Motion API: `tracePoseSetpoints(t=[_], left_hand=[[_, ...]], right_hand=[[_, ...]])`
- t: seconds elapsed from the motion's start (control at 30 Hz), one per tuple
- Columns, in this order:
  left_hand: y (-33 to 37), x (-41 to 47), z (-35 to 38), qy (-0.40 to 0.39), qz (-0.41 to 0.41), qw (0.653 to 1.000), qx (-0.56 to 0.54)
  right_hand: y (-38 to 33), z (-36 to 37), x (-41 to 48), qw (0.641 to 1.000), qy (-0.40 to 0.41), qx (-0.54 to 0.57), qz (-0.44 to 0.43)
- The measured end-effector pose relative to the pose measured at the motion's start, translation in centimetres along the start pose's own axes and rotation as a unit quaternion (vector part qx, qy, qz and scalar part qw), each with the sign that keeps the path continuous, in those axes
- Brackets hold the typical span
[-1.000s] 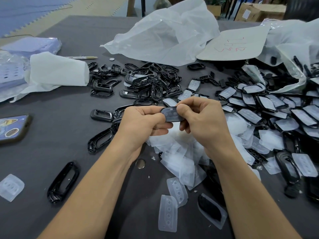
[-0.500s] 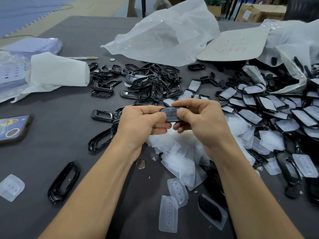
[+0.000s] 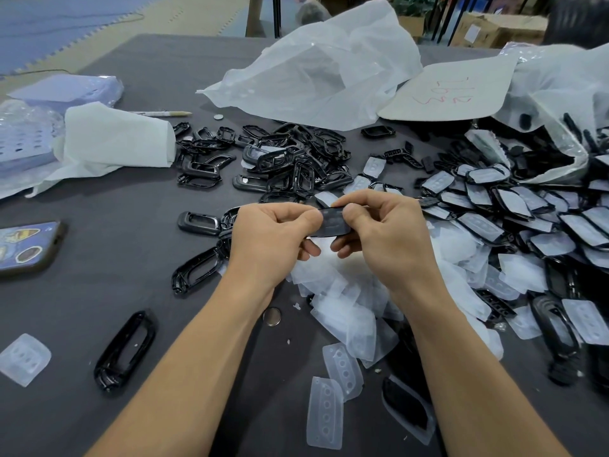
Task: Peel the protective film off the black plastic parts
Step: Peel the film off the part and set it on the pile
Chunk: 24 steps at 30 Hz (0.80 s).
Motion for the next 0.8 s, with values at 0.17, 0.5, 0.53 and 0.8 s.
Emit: tracePoseSetpoints(t=[0.17, 0.5, 0.53, 0.8], left_hand=[[0.2, -0.3, 0.2, -0.011, 0.033, 0.999, 0.019], [0.4, 0.0, -0.9, -0.120, -0.069, 0.990, -0.035], [0.3, 0.0, -1.0, -0.123, -0.072, 0.989, -0.029], [0.1, 0.1, -0.8, -0.121, -0.049, 0.991, 0.017]], right_hand=[[0.0, 0.2, -0.2, 0.998, 0.004, -0.057, -0.027], [0.4, 0.0, 0.1, 1.000, -0.002, -0.014, -0.021], [0.5, 0.0, 0.1, 1.000, -0.003, -0.016, -0.022], [0.4, 0.0, 0.1, 1.000, -0.013, 0.005, -0.014]])
Point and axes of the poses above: each hand's wrist, its own x-axis towards the middle knuckle, its own z-axis out of the palm, y = z × x, the point moved 3 cm from there along x, towards the middle knuckle, and after that the axes turned 2 degrees about -z, right-handed, at the moved point
